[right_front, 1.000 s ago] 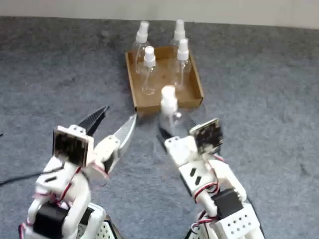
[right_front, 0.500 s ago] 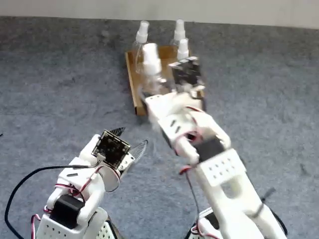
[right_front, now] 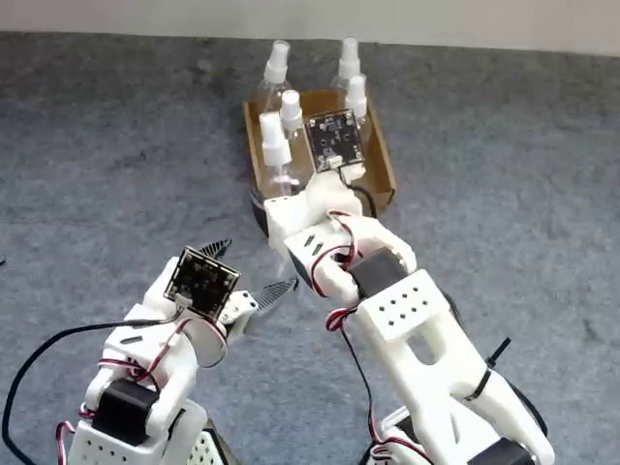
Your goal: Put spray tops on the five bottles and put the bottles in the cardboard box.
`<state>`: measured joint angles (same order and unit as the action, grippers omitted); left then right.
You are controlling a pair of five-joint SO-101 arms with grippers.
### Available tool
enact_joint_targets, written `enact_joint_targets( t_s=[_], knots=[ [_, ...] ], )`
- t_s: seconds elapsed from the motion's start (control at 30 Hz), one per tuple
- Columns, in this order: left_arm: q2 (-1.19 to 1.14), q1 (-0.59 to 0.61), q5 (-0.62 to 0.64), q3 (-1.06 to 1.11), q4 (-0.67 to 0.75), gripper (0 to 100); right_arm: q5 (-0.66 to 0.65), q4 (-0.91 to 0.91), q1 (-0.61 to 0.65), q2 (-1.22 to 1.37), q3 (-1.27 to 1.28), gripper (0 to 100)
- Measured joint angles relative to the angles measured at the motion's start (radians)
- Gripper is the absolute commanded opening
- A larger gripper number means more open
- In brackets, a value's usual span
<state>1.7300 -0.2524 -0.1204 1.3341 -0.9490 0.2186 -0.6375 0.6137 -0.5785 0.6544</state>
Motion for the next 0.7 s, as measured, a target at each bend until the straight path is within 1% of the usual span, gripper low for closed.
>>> enact_joint_targets(
  t_s=[0.07, 0.23, 0.57, 0.7],
  knots=[
    [0.0, 0.006, 0.003, 0.002, 0.038, 25, 0.006, -0.032, 0.0, 0.0, 0.0, 0.3],
    [-0.002, 0.0, 0.028, 0.043, 0.115, 26, 0.008, -0.097, 0.002, -0.006, -0.006, 0.3],
    [0.011, -0.002, 0.035, 0.084, 0.135, 26, -0.038, -0.215, 0.0, -0.17, -0.006, 0.3],
    [0.011, -0.002, 0.035, 0.086, 0.135, 26, -0.041, -0.224, 0.0, -0.195, -0.006, 0.3]
  ],
)
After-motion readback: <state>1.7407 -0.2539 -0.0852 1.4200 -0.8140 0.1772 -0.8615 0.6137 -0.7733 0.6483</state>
